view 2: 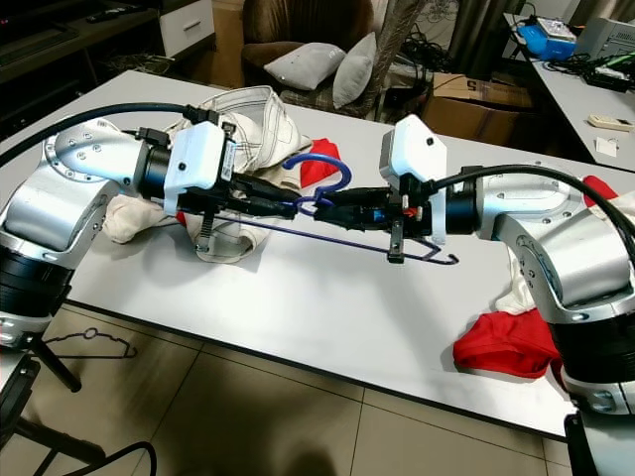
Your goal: Hang hanger
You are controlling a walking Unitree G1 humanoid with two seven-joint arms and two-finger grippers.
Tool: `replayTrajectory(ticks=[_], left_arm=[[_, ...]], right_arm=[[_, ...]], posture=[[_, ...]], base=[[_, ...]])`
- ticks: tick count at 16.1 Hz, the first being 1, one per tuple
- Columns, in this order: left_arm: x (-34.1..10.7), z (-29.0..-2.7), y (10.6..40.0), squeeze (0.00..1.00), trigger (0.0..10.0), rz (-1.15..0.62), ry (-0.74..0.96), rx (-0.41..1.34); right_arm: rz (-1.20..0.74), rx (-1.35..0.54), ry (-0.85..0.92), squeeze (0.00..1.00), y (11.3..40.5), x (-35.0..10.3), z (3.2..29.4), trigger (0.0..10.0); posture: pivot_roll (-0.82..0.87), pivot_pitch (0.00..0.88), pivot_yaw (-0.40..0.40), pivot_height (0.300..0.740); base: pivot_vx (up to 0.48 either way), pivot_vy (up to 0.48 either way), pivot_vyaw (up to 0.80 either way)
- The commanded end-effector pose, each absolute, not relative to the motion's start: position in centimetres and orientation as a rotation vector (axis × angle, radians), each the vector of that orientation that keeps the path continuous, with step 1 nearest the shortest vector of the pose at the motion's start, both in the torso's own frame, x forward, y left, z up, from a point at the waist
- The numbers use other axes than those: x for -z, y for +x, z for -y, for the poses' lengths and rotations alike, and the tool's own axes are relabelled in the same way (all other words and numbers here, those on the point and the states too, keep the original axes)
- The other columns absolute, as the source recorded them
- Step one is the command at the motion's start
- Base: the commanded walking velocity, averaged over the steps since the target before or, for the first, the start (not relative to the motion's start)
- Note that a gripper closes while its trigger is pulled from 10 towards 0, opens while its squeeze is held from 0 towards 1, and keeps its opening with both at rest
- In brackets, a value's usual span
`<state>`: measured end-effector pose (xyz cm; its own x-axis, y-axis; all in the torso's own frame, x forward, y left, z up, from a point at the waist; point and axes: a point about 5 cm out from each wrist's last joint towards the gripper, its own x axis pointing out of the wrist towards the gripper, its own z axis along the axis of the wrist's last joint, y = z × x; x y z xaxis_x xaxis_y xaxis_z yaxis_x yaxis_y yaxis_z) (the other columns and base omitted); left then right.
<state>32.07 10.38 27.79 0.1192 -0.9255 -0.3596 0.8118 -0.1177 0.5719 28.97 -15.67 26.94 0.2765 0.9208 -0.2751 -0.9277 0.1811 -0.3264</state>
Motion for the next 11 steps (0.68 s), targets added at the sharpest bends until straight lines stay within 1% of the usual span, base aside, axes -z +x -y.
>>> replayTrajectory(ticks=[1,2,3,4,5,6,7,11], left_arm=[[-29.8,-10.4,32.2,0.0,10.0,0.267,0.795,1.43],[-30.1,-10.5,32.0,0.28,10.0,0.278,0.751,1.457],[-30.3,-10.5,31.9,0.28,10.0,0.288,0.732,1.465],[-30.7,-10.6,31.6,1.0,10.0,0.324,0.68,1.484],[-30.9,-10.8,31.3,1.0,10.0,0.348,0.657,1.488],[-30.9,-10.8,31.2,0.75,10.0,0.354,0.64,1.489],[-31.0,-10.9,31.1,0.0,10.0,0.358,0.62,1.478],[-31.4,-11.5,30.5,0.0,10.0,0.389,0.499,1.447]], right_arm=[[-0.024,-1.318,-0.477,0.0,29.1,-27.0,15.6,0.0],[-0.024,-1.317,-0.475,0.0,29.2,-27.1,15.7,0.0],[-0.024,-1.316,-0.474,0.0,29.2,-27.1,15.7,0.0],[-0.032,-1.309,-0.477,0.0,29.3,-27.0,15.9,0.0],[-0.041,-1.303,-0.478,0.0,29.3,-26.9,16.1,0.0],[-0.05,-1.298,-0.48,0.0,29.3,-26.8,16.3,0.0],[-0.059,-1.29,-0.478,0.0,29.2,-26.7,16.5,0.0],[-0.072,-1.181,-0.449,0.0,29.4,-26.3,17.6,0.0]], posture=[[0.04,0.0,-0.062,0.74],[0.04,0.0,-0.064,0.74],[0.04,0.0,-0.065,0.74],[0.05,0.0,-0.072,0.74],[0.05,0.0,-0.075,0.74],[0.05,0.0,-0.08,0.74],[0.05,0.0,-0.084,0.74],[0.05,0.0,-0.091,0.74]], base=[[0.0,0.0,0.0],[0.0,0.0,0.0],[0.0,0.0,0.0],[0.0,0.0,0.0],[0.0,0.0,0.0],[0.0,0.0,0.0],[0.0,0.0,0.0],[0.0,0.0,0.0]])
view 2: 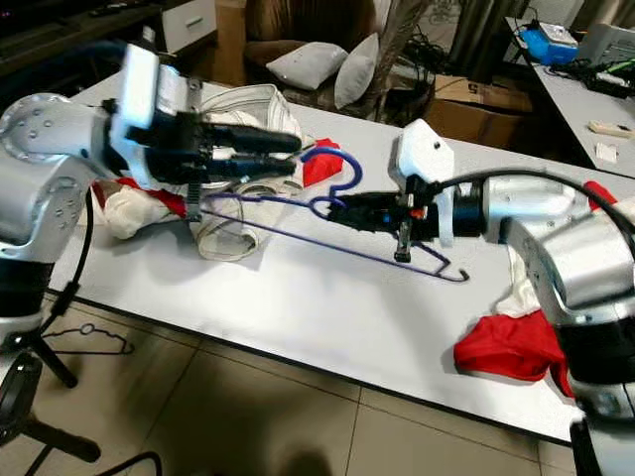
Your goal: Hang hanger
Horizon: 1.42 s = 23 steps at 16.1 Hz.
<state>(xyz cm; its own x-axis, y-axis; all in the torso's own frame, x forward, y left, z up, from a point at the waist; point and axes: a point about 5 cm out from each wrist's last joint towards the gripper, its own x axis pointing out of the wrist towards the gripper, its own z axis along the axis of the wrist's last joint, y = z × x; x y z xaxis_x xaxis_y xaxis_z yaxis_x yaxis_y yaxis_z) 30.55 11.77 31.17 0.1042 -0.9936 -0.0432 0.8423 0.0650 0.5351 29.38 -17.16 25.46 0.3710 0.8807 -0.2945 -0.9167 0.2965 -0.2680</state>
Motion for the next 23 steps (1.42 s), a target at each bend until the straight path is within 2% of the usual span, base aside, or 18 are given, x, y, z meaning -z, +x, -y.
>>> replayTrajectory(ticks=[1,4,5,6,7,9,11,17,23], left_arm=[[-31.0,-12.4,30.5,0.0,10.0,0.367,0.444,1.393],[-29.1,-14.2,30.3,0.0,10.0,0.32,0.372,1.181],[-27.8,-14.4,30.2,0.0,10.0,0.293,0.31,1.046],[-26.0,-14.2,29.9,0.0,10.0,0.253,0.21,0.908],[-25.1,-14.1,29.6,0.0,10.0,0.246,0.163,0.842],[-21.2,-14.4,28.5,0.0,10.0,0.16,0.027,0.623],[-20.0,-14.3,27.5,0.0,10.0,0.135,-0.046,0.523],[-18.7,-13.4,26.8,0.0,10.0,0.084,-0.022,0.448],[-18.4,-12.8,26.6,0.0,10.0,0.063,-0.019,0.462]], right_arm=[[-0.075,-1.124,-0.405,0.0,29.2,-25.9,17.9,0.0],[-0.097,-0.901,-0.305,0.0,29.0,-24.1,19.4,0.0],[-0.089,-0.799,-0.215,0.0,28.6,-23.2,19.6,5.6],[-0.071,-0.714,-0.112,0.0,27.8,-22.1,19.0,10.0],[-0.059,-0.667,-0.042,0.0,27.3,-21.5,18.5,10.0],[0.011,-0.418,0.075,0.0,26.3,-19.6,17.4,10.0],[0.031,-0.296,0.107,0.0,25.5,-19.0,16.9,10.0],[0.058,-0.127,0.228,0.0,25.2,-18.5,16.4,10.0],[0.053,-0.064,0.236,0.0,24.6,-18.0,15.9,10.0]], posture=[[0.04,0.0,-0.086,0.74],[0.05,0.0,-0.096,0.74],[0.05,0.0,-0.086,0.74],[0.03,0.0,-0.074,0.74],[0.03,0.0,-0.074,0.74],[0.03,0.0,-0.068,0.74],[0.03,0.0,-0.074,0.74],[0.02,0.0,-0.078,0.74],[0.02,0.0,-0.064,0.74]], base=[[0.0,0.0,0.0],[0.0,0.0,0.0],[0.0,0.0,0.0],[0.0,0.0,0.0],[0.0,0.0,0.0],[0.0,0.0,0.0],[0.0,0.0,0.0],[0.0,0.0,0.0],[0.0,0.0,0.0]])
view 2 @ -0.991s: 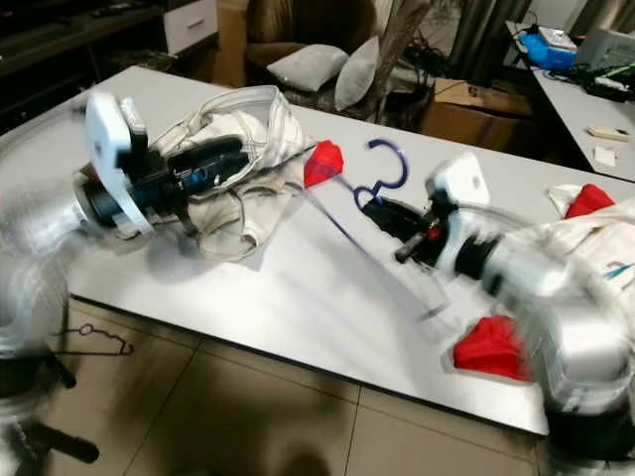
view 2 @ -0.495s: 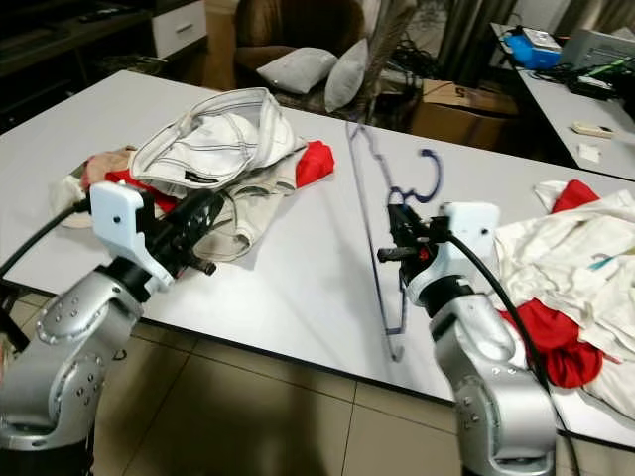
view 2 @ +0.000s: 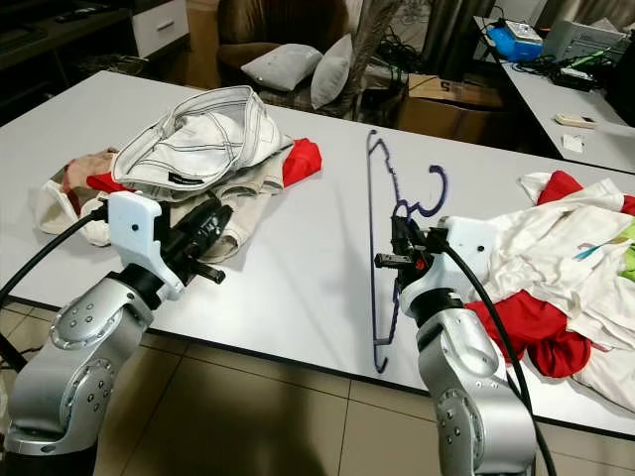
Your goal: Hang hanger
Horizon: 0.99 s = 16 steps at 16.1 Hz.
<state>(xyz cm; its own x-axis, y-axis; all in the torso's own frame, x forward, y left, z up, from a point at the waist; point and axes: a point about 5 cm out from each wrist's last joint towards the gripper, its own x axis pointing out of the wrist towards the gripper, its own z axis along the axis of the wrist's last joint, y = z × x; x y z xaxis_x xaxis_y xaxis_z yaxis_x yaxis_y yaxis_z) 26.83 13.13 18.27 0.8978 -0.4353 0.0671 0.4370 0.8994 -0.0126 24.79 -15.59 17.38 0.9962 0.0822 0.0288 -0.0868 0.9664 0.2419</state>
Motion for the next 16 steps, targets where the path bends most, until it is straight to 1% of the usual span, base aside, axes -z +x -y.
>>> replayTrajectory(ticks=[1,3,4,5,7,8,9,12,13,14,15,16], left_arm=[[-18.3,-12.7,26.6,0.0,10.0,0.061,-0.019,0.464],[-18.3,-12.7,26.7,0.0,10.0,0.057,-0.018,0.467],[-18.2,-12.5,26.7,0.0,10.0,0.05,-0.034,0.471],[-18.0,-12.4,26.5,0.0,10.0,0.047,-0.037,0.473],[-17.7,-12.3,26.3,0.0,10.0,0.033,-0.062,0.47],[-17.7,-12.3,26.2,0.0,10.0,0.031,-0.076,0.464],[-17.4,-12.3,26.1,0.0,10.0,0.026,-0.077,0.452],[-17.1,-12.3,26.1,0.0,10.0,0.021,-0.067,0.44],[-17.1,-12.3,26.0,0.0,10.0,0.021,-0.069,0.434],[-17.1,-12.4,26.0,0.0,10.0,0.024,-0.067,0.429],[-17.1,-12.5,25.9,0.0,10.0,0.028,-0.063,0.417],[-17.1,-12.6,25.9,0.0,10.0,0.033,-0.066,0.403]], right_arm=[[0.059,-0.06,0.242,0.0,24.6,-18.1,15.9,10.0],[0.049,-0.055,0.292,0.0,24.6,-17.9,15.8,10.0],[0.006,-0.001,0.244,0.0,24.7,-17.1,16.1,10.0],[0.029,-0.021,0.303,0.0,24.7,-17.1,15.8,10.0],[0.078,-0.014,0.317,0.0,24.5,-17.3,16.0,10.0],[0.05,-0.022,0.337,0.0,24.2,-17.0,15.8,10.0],[-0.002,-0.024,0.334,0.0,23.8,-16.2,15.5,10.0],[-0.053,-0.01,0.275,0.0,24.0,-15.5,15.5,10.0],[-0.041,0.004,0.209,0.0,24.1,-15.4,15.7,10.0],[0.004,0.026,0.191,0.0,24.2,-15.8,16.1,10.0],[0.089,0.028,0.175,0.0,24.4,-16.5,16.5,10.0],[0.131,-0.009,0.197,0.0,24.3,-16.9,16.5,10.0]], posture=[[0.02,0.0,-0.061,0.74],[0.01,0.0,-0.056,0.74],[0.01,0.0,-0.052,0.74],[0.01,0.0,-0.052,0.74],[0.01,0.0,-0.048,0.74],[0.01,0.0,-0.048,0.74],[0.01,0.0,-0.051,0.74],[0.01,0.0,-0.052,0.74],[0.02,0.0,-0.056,0.74],[0.02,0.0,-0.059,0.74],[0.02,0.0,-0.065,0.74],[0.02,0.0,-0.073,0.74]], base=[[0.0,0.0,0.0],[0.0,0.0,0.0],[0.0,0.0,0.0],[0.0,0.0,0.0],[0.0,0.0,0.0],[0.0,0.0,0.0],[0.0,0.0,0.0],[0.0,0.0,0.0],[0.0,0.0,0.0],[0.0,0.0,-0.73],[0.0,0.0,-0.8],[0.0,0.0,-0.77]])
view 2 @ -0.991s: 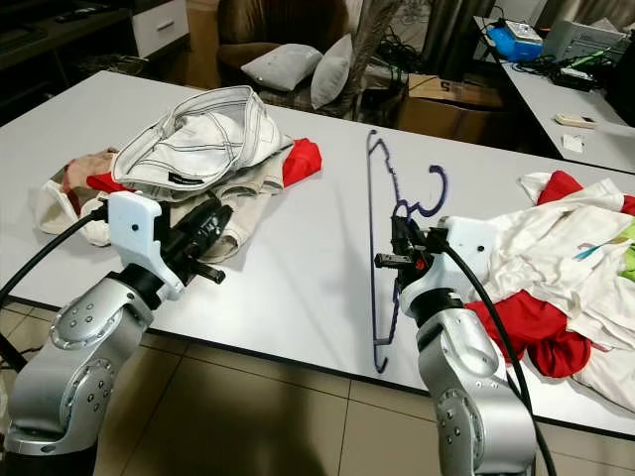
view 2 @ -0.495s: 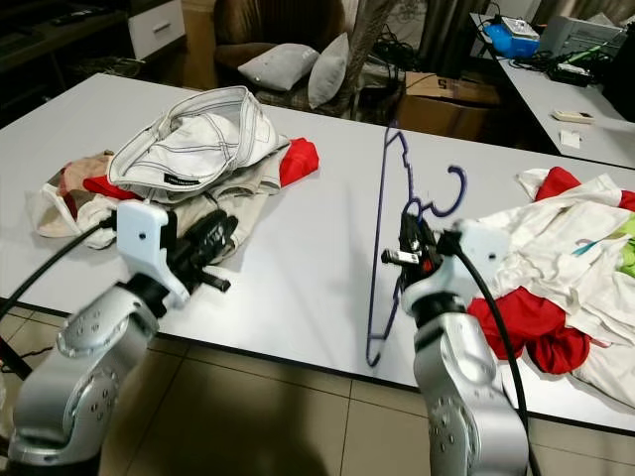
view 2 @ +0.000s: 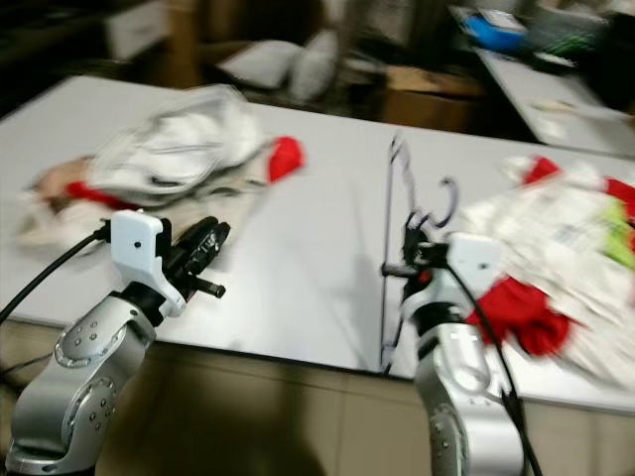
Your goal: Hang hanger
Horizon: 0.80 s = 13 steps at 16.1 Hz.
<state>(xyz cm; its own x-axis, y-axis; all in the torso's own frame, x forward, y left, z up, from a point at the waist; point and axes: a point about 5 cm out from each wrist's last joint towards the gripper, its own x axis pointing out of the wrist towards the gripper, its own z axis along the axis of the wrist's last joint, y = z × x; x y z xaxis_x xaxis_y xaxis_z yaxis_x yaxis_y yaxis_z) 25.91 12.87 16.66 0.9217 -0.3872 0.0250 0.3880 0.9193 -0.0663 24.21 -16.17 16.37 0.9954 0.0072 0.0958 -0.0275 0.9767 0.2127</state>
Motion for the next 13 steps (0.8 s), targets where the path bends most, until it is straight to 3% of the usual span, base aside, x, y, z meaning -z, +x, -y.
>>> replayTrajectory(ticks=[1,7,10,13], left_arm=[[-17.1,-12.7,25.9,0.0,10.0,0.038,-0.073,0.392],[-16.3,-12.7,25.3,0.0,10.0,0.001,-0.134,0.359],[-16.4,-12.9,25.4,0.0,10.0,0.026,-0.114,0.342],[-16.4,-12.7,25.6,0.0,10.0,0.025,-0.104,0.338]], right_arm=[[0.112,-0.056,0.301,0.0,24.2,-16.8,16.1,10.0],[0.058,0.008,0.317,0.0,24.3,-15.7,16.5,10.0],[-0.055,-0.047,0.268,0.0,24.6,-14.7,16.8,10.0],[-0.062,-0.021,0.244,0.0,24.8,-14.6,17.6,10.0]], posture=[[0.02,0.0,-0.073,0.74],[0.02,0.0,-0.083,0.74],[0.02,0.0,-0.087,0.74],[0.02,0.0,-0.089,0.74]], base=[[0.0,0.0,-0.76],[0.0,0.0,-0.79],[0.0,0.0,-0.8],[0.0,-0.124,0.0]])
